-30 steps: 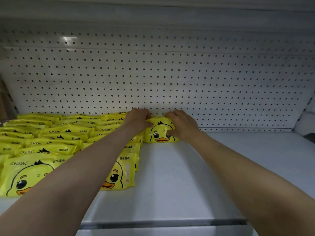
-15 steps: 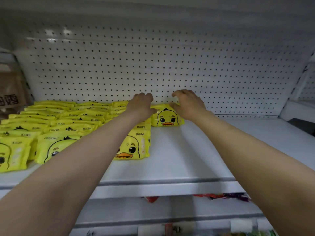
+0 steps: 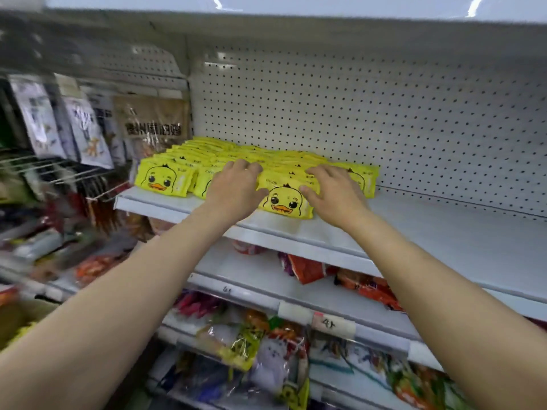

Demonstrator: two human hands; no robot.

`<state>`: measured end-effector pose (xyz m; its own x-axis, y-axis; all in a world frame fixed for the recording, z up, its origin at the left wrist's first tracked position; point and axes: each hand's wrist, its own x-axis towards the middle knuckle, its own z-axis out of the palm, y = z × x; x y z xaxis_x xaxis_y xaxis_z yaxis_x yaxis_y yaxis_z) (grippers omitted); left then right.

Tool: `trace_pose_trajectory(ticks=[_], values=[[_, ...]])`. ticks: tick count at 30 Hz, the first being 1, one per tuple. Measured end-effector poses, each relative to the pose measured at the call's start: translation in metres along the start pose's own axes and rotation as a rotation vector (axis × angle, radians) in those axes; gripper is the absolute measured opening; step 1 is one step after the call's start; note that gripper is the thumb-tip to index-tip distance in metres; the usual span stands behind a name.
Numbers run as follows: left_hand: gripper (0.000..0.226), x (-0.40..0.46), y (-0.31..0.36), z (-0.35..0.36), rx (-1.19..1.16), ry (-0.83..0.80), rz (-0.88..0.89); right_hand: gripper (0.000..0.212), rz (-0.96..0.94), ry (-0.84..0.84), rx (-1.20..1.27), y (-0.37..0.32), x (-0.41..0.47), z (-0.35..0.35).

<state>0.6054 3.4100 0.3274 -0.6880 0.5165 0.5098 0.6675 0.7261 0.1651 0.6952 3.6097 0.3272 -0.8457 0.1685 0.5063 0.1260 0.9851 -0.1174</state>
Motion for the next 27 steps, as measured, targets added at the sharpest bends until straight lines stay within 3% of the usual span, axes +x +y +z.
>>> trace_pose_trajectory(ticks=[16,27], values=[[0.049,-0.191,-0.160,-0.096,0.200,-0.030,-0.371,0.052,-0.342,-0.234,0.278,-0.245,-0.025,0.063],[0.045,-0.235,-0.370,-0.077,0.217,-0.094,-0.529,0.055,-0.467,-0.454,0.284,-0.432,0.026,0.193]])
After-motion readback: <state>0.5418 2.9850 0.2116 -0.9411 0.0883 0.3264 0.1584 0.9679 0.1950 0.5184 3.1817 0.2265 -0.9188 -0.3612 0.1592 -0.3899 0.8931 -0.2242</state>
